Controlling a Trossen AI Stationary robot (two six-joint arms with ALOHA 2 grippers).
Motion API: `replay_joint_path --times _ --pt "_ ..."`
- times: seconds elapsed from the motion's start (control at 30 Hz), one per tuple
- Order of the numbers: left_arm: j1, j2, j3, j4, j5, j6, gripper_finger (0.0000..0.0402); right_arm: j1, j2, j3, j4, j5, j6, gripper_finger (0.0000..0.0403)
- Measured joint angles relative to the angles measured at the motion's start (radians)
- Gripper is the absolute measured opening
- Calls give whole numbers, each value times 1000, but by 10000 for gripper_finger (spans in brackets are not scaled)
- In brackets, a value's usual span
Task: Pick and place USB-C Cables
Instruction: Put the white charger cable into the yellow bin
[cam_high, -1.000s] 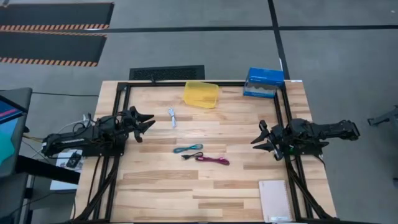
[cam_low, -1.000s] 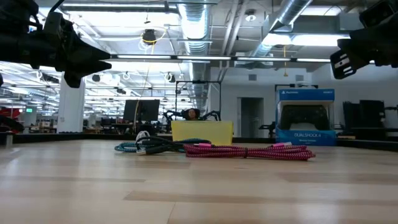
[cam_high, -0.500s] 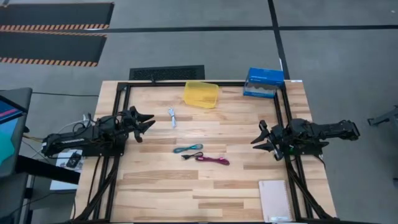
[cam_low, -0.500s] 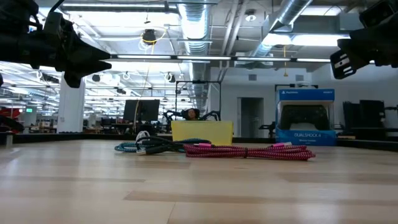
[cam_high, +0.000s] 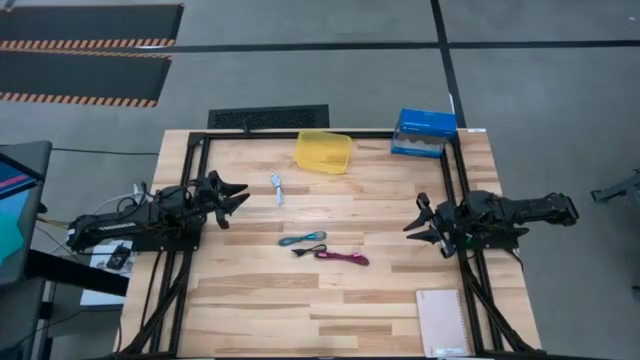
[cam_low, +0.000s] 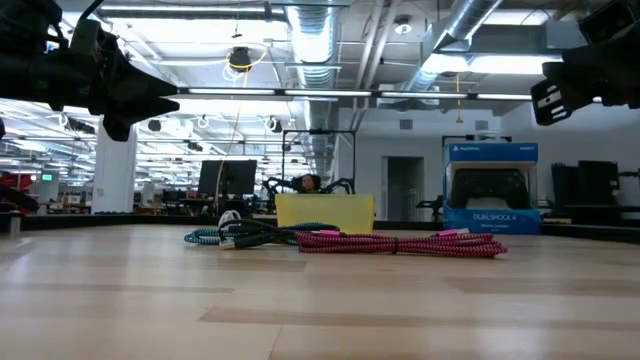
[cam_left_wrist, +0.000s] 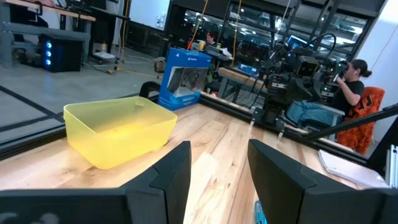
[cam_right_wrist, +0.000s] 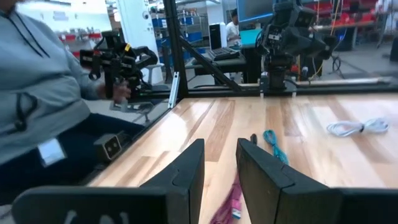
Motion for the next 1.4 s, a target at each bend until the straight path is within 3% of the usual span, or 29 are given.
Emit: replay_joint_path --times 0.2,0.87,1.4 --pt "0 0 0 0 0 0 148 0 0 0 1 0 -121 118" --pt "0 0 0 1 -14 0 148 1 0 -2 30 -1 -124 118" --pt "0 0 0 1 -15 0 148 0 0 -3 85 -2 33 118"
